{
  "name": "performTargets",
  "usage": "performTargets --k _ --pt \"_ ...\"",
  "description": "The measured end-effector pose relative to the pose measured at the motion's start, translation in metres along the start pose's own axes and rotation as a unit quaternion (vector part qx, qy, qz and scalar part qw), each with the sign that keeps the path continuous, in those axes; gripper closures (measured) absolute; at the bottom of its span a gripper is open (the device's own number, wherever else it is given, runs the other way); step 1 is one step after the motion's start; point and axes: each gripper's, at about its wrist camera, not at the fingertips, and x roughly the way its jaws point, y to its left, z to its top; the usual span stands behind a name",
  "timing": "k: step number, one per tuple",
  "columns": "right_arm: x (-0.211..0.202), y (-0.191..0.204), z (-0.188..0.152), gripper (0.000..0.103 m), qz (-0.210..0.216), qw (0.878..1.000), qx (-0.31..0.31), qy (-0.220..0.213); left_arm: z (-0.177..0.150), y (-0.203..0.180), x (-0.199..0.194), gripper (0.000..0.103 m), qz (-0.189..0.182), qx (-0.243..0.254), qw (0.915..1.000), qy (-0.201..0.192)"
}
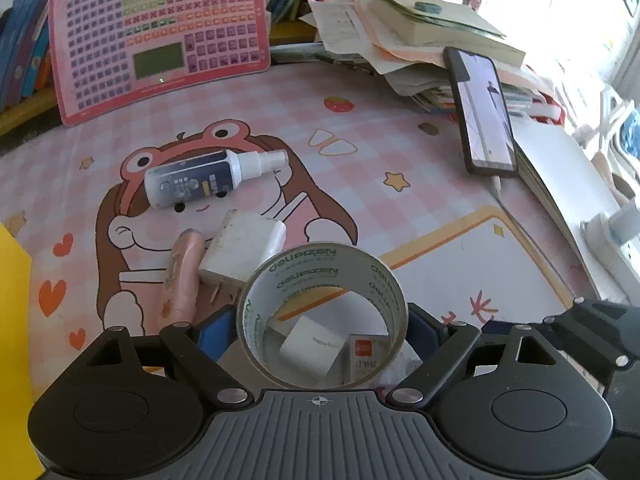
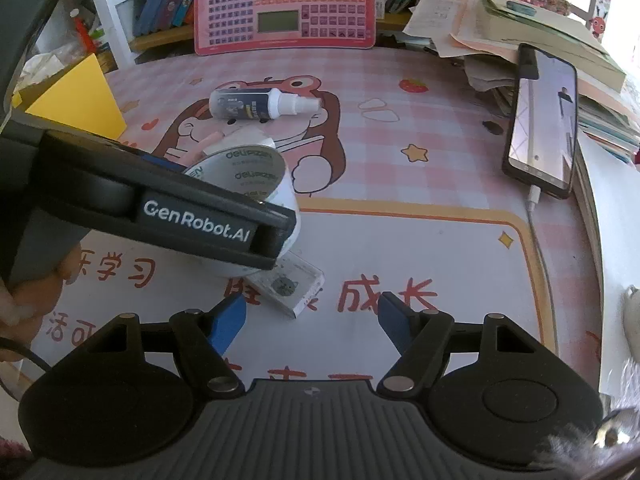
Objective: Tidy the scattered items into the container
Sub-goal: 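Grasp the clear tape roll by its rim with the left tool, then lift the tape roll with the left tool while the right tool grasps the small box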
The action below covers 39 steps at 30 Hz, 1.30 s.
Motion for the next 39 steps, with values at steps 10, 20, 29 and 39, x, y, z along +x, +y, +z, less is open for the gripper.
performTargets --k 10,20,29,39 --pt "0.009 0.008 0.006 0.03 0.008 1.0 -0.014 0.0 -0.008 0.018 -0.03 0.019 -0.007 -0.05 0.9977 -0.045" --pt "0.025 0.018 0.016 0.036 0.021 0.999 -0.048 0.006 -0.03 0.054 -0.081 0.018 0.015 -0.115 0.9904 -0.075" --pt "0.029 0.023 0.019 0.047 0.008 0.998 -0.063 0.002 -0.042 0.059 -0.103 0.018 0.025 -0.125 0.9878 -0.089" --pt "0.013 0.025 0.011 0.048 0.003 0.999 -0.051 -0.005 -0.05 0.054 -0.113 0.018 0.018 -0.113 0.9883 -0.101"
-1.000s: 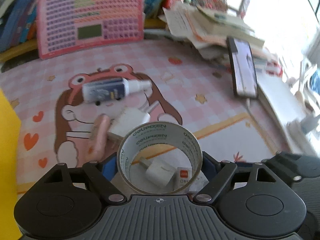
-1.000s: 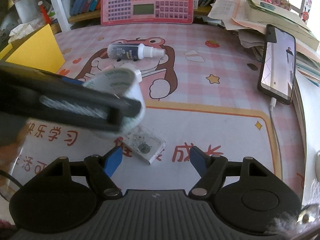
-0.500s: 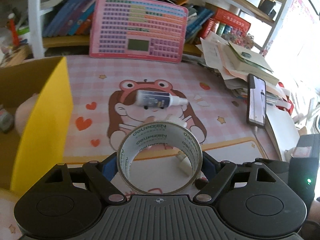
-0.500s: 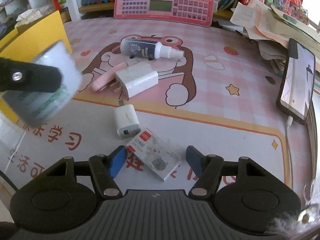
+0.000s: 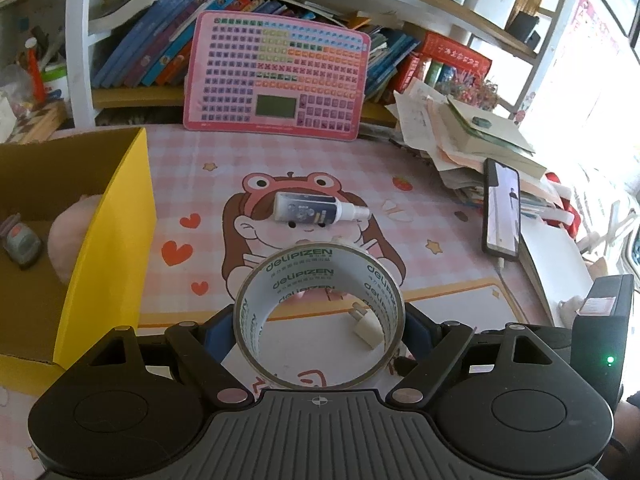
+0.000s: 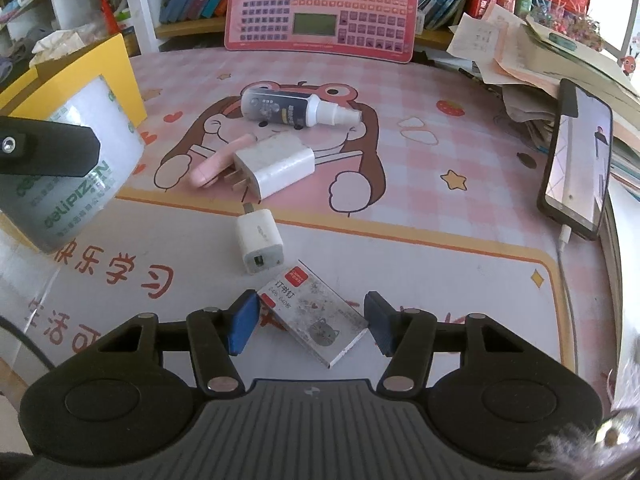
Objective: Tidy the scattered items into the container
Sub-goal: 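Lift the tape roll with the left tool while the right tool grasps the small box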
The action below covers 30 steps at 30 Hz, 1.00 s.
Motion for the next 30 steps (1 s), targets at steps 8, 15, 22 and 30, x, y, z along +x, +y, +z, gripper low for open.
performTargets --k 8,15,22,30 --pt "-0.015 0.009 -0.01 0.047 -0.015 1.0 0.004 0.0 -0.009 0.003 -0.012 0.018 -0.022 0.002 0.9997 -0.009" --pt "-0.033 0.027 -0.019 0.047 -0.029 0.999 0.007 -0.011 -0.021 0.014 -0.028 0.018 -0.043 0.009 0.999 -0.009" --pt "-0.047 0.053 -0.028 0.047 -0.047 0.999 0.013 -0.016 -0.033 0.031 -0.051 0.018 -0.063 0.017 0.9978 -0.014" --pt "-0.064 0.097 -0.044 0.047 -0.064 0.998 0.013 -0.016 -0.055 0.06 -0.078 0.018 -0.084 0.016 0.9962 -0.017"
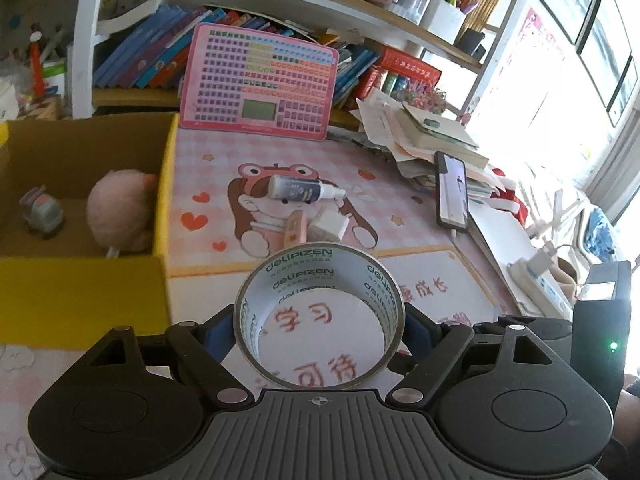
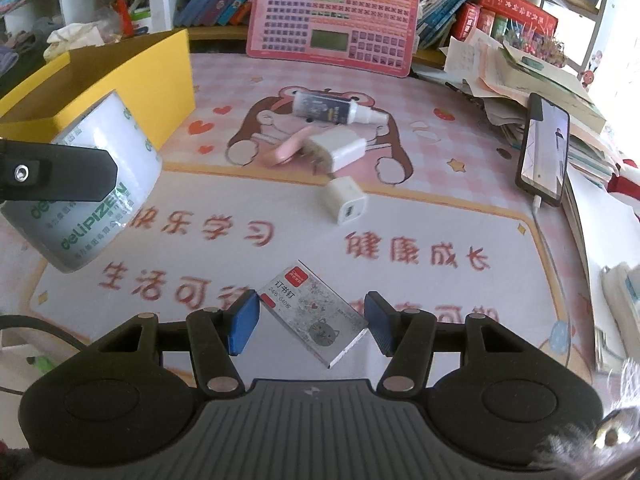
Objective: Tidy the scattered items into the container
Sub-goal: 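Lift the tape roll with the left tool while the right tool grasps the small box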
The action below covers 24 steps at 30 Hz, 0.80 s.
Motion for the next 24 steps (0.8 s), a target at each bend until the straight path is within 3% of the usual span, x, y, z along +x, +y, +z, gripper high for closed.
performTargets --k 11,24 --pt "-0.032 0.064 -0.028 0.047 -0.01 1.0 -0.003 -0.002 -0.034 0.041 -0.054 0.018 -0.004 -0.015 0.9999 -0.002" --pt "-0.053 0.144 -0.042 0.047 0.013 0.999 -0.034 -0.017 -0.067 0.101 -0.115 0.019 0.032 -0.045 0.9984 -0.015"
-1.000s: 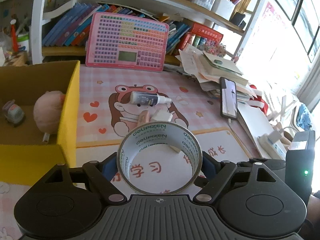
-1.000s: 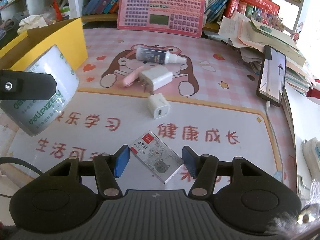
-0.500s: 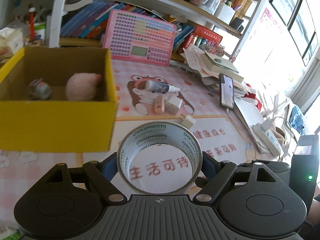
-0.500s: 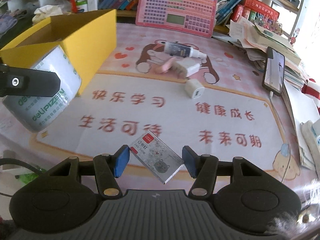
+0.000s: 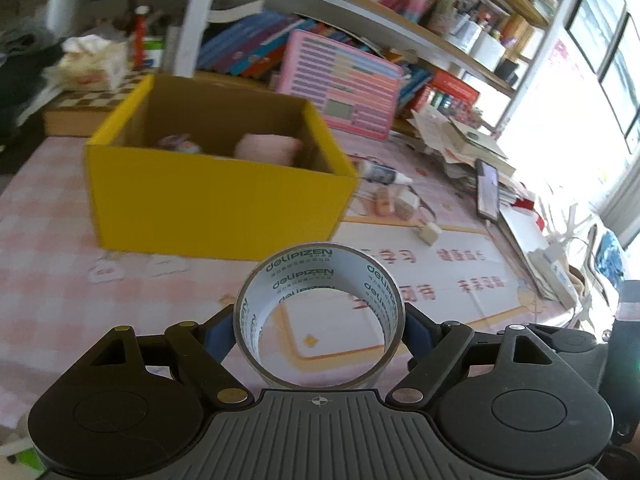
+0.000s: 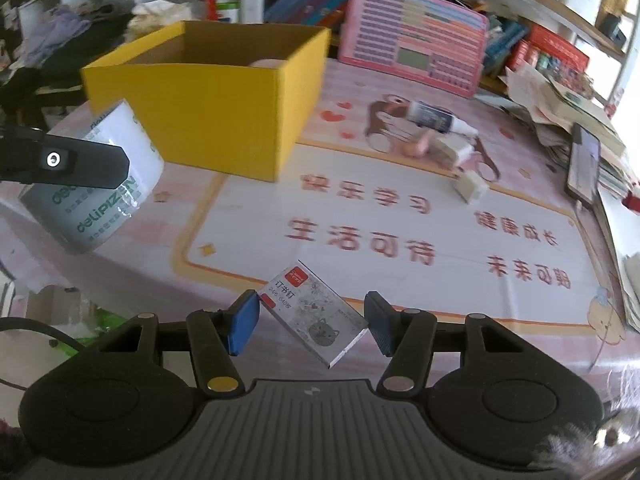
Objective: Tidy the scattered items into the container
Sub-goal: 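Lift the tape roll with the left tool while the right tool grasps the small box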
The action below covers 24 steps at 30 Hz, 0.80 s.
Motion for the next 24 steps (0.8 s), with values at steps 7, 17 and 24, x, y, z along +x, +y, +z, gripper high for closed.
performTargets --k 7,17,24 --pt "-0.007 0.033 0.007 0.047 0.019 0.999 -0.034 -0.013 -0.009 0.027 -0.02 0.019 0.021 -0.013 0.9996 -0.013" --pt "-0.01 0.073 0.02 0.047 0.053 0.995 -0.08 -0.034 -0.015 0.057 -0.047 0.018 0.05 -0.03 0.9977 -0.035" --pt "-0.009 0.089 0.031 0.047 0.069 0.991 -0.103 -0.049 -0.013 0.065 -0.057 0.019 0.064 -0.037 0.996 -0.05"
